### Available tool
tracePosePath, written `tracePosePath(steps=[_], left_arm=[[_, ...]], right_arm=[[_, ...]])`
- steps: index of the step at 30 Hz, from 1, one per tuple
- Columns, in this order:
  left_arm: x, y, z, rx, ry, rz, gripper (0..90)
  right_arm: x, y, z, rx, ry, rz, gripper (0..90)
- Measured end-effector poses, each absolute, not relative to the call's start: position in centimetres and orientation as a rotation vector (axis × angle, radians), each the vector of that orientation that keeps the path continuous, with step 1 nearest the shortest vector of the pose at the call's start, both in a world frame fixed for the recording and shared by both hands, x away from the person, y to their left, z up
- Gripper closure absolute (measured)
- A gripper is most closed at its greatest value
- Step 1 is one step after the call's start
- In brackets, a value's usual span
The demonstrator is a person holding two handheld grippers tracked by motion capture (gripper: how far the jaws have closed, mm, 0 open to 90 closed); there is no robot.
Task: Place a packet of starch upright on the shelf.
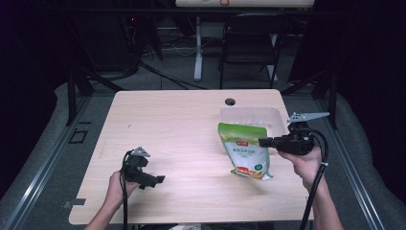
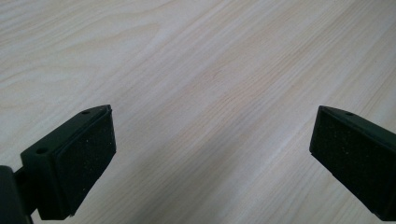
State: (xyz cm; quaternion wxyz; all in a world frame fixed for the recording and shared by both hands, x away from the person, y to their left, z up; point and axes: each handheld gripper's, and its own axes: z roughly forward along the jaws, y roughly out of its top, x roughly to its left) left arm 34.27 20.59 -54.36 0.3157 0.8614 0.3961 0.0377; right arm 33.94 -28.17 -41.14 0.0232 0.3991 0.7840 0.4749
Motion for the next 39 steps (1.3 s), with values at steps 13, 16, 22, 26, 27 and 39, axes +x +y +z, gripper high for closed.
tracePosePath(steps=[13,16,22,26,27,39], left_arm=[[34.4,20.5,-54.4,2.273,1.047,0.103,0.4],[34.3,20.4,-54.4,2.269,1.051,0.115,0.4],[34.2,20.5,-54.4,2.269,1.049,0.12,0.4],[34.3,20.5,-54.4,2.268,1.056,0.12,0.3],[34.3,20.5,-54.4,2.267,1.056,0.121,0.4],[34.2,20.6,-54.3,2.262,1.055,0.13,0.4]], right_arm=[[33.5,-29.1,-40.4,1.237,2.394,1.496,90.0],[33.1,-29.7,-39.8,1.237,2.368,1.512,90.0],[32.6,-30.5,-38.6,1.224,2.319,1.512,90.0],[32.4,-31.1,-37.8,1.221,2.286,1.492,90.0],[32.4,-31.3,-37.5,1.222,2.277,1.491,90.0],[34.0,-33.0,-34.9,1.258,2.174,1.448,90.0]])
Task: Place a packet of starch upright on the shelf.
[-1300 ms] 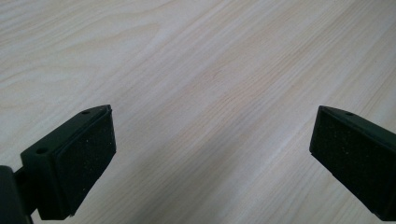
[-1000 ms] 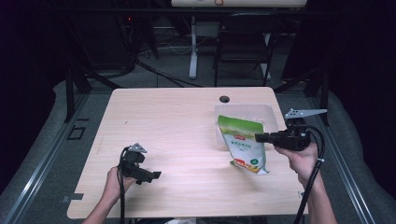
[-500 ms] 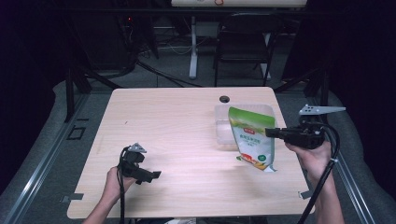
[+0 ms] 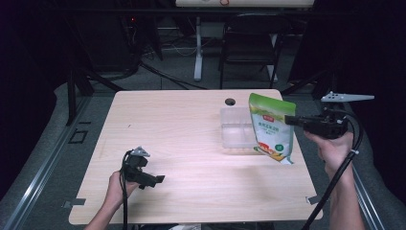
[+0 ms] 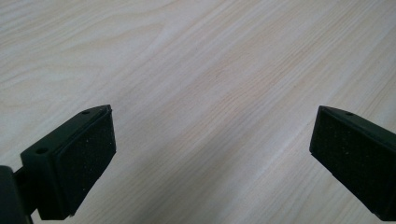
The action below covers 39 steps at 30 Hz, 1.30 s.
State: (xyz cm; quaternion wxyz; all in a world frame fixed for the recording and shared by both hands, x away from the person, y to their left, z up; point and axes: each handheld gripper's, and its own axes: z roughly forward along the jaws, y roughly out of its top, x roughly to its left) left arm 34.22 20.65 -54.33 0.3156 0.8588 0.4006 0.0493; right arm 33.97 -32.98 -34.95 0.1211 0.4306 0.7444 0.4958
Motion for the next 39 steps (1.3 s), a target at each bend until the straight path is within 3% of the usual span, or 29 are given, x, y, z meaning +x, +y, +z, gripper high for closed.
tracePosePath(steps=[15,39], left_arm=[[34.2,20.7,-54.3,2.265,1.06,0.141,0.4],[34.3,20.7,-54.4,2.267,1.052,0.133,0.4]], right_arm=[[36.9,-34.3,-33.7,1.358,1.998,1.354,90.0],[41.5,-33.3,-37.0,1.484,1.901,1.285,90.0]])
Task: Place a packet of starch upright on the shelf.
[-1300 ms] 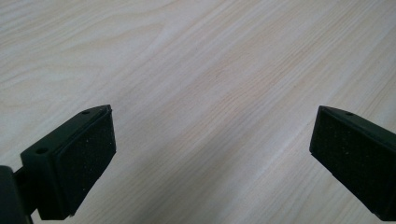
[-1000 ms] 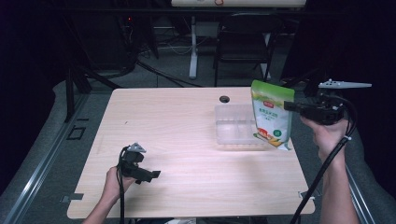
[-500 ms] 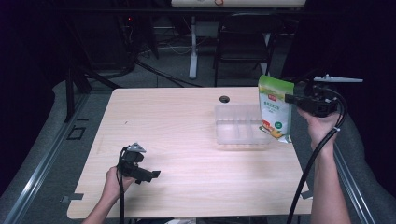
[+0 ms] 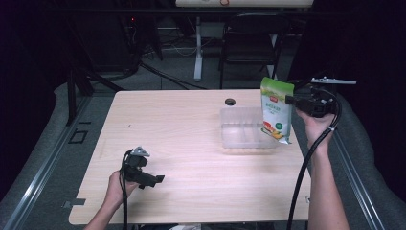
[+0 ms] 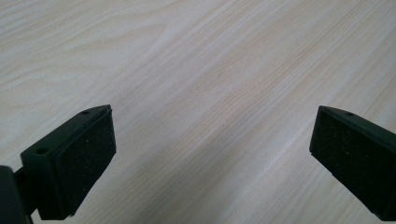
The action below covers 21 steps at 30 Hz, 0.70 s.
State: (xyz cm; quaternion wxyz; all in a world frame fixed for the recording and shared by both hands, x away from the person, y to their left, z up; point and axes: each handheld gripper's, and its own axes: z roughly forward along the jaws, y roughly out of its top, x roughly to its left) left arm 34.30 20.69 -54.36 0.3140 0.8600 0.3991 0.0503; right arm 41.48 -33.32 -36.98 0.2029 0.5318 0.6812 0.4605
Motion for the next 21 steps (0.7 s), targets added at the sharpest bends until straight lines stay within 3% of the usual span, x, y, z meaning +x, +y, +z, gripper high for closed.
tracePosePath(steps=[21], left_arm=[[34.4,20.6,-54.5,2.273,1.045,0.121,0.4]], right_arm=[[44.1,-32.9,-41.3,1.535,1.876,1.296,90.0]])
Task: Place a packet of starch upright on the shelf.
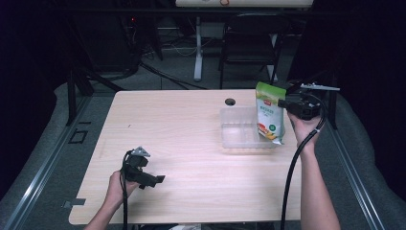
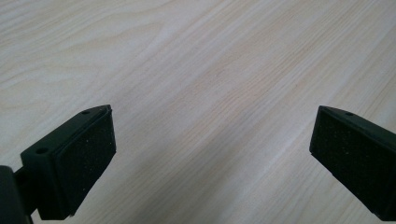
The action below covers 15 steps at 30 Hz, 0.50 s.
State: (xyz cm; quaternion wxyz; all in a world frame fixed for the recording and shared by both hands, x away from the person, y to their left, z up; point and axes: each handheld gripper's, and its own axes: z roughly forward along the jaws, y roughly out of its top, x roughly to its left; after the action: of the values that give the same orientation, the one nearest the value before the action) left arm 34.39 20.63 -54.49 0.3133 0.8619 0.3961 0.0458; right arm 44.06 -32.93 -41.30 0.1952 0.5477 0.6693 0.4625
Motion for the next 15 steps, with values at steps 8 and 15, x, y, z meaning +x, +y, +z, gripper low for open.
tracePosePath(steps=[8,15], left_arm=[[34.3,20.5,-54.5,2.278,1.042,0.124,0.4],[34.3,20.5,-54.5,2.276,1.045,0.118,0.4]], right_arm=[[43.6,-34.2,-41.7,1.546,1.859,1.322,89.8],[43.7,-35.3,-41.7,1.573,1.917,1.284,83.8]])
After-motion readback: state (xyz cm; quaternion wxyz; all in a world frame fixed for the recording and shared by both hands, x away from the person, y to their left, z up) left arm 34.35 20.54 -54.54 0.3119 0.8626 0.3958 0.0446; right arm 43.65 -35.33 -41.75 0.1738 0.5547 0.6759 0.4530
